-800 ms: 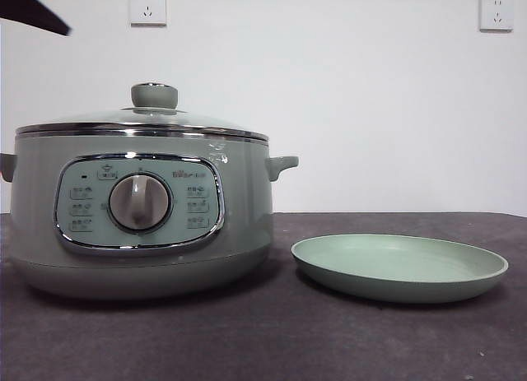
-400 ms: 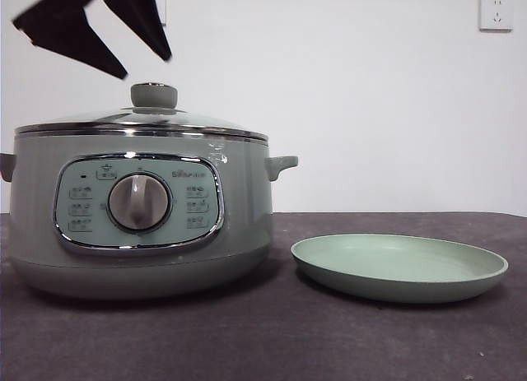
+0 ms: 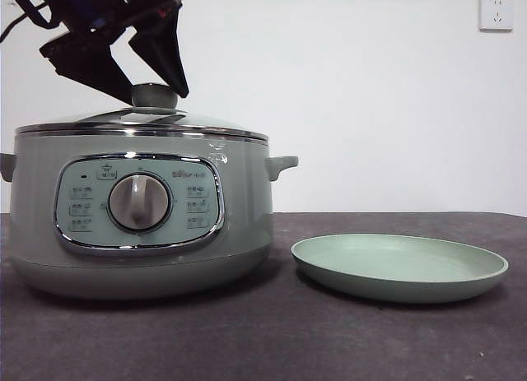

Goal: Take the corn out from the steamer,put the corn on the plate,close the lid

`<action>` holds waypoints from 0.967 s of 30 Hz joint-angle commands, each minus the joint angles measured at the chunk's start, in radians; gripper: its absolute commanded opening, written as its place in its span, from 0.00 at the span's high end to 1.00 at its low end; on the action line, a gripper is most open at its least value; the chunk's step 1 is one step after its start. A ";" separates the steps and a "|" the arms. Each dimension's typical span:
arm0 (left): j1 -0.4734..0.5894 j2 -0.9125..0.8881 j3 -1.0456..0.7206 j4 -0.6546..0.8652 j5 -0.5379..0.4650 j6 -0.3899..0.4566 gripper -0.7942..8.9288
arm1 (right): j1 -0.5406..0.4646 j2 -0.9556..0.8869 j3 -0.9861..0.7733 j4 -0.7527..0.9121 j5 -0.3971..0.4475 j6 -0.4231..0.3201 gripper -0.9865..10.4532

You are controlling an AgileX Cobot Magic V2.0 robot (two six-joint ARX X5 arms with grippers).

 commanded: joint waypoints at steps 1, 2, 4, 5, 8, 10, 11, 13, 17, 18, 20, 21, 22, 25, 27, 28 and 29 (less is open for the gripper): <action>-0.005 0.014 0.001 0.008 -0.006 0.019 0.56 | 0.001 -0.001 0.001 0.001 0.003 -0.001 0.56; -0.005 0.014 0.001 0.008 -0.006 0.019 0.56 | 0.001 -0.001 0.001 0.001 0.003 -0.001 0.56; -0.005 0.014 0.001 0.010 -0.006 0.020 0.57 | 0.001 -0.001 0.001 0.001 0.003 -0.001 0.56; -0.005 0.014 0.001 0.011 -0.007 0.020 0.58 | 0.001 -0.001 0.001 0.001 0.003 -0.001 0.56; -0.005 0.014 0.001 0.005 -0.006 0.029 0.79 | 0.001 -0.001 0.001 0.001 0.003 -0.001 0.56; -0.005 0.014 0.001 0.005 -0.006 0.041 0.94 | 0.001 -0.001 0.001 0.001 0.003 -0.001 0.56; -0.005 0.014 0.001 0.007 -0.006 0.041 0.92 | 0.001 -0.001 0.001 0.001 0.003 0.000 0.56; -0.005 0.014 0.001 0.011 -0.007 0.045 0.93 | 0.001 -0.001 0.001 0.001 0.003 0.008 0.56; -0.005 0.003 0.002 0.035 -0.019 0.045 0.93 | 0.001 -0.001 0.001 0.012 -0.002 0.021 0.56; -0.005 -0.008 0.002 0.039 -0.025 0.045 0.93 | 0.002 -0.001 0.001 0.023 -0.005 0.037 0.56; -0.004 -0.032 0.002 0.049 -0.025 0.045 0.93 | 0.005 -0.001 0.001 0.052 -0.016 0.066 0.56; -0.004 -0.053 0.002 0.056 -0.027 0.045 0.93 | 0.013 0.001 0.001 0.069 -0.036 0.072 0.56; -0.004 -0.071 0.002 0.062 -0.031 0.045 0.93 | 0.024 0.003 0.001 0.085 -0.053 0.084 0.56; -0.004 -0.143 0.002 0.066 -0.068 0.045 0.93 | 0.078 0.026 0.001 0.128 -0.072 0.117 0.56; -0.004 -0.201 0.002 0.055 -0.087 0.045 0.93 | 0.128 0.055 0.002 0.157 -0.076 0.132 0.56; -0.004 -0.228 0.002 0.045 -0.097 0.045 0.93 | 0.150 0.069 0.002 0.167 -0.076 0.132 0.56; -0.004 -0.256 0.002 0.031 -0.104 0.045 0.93 | 0.174 0.087 0.003 0.175 -0.076 0.132 0.56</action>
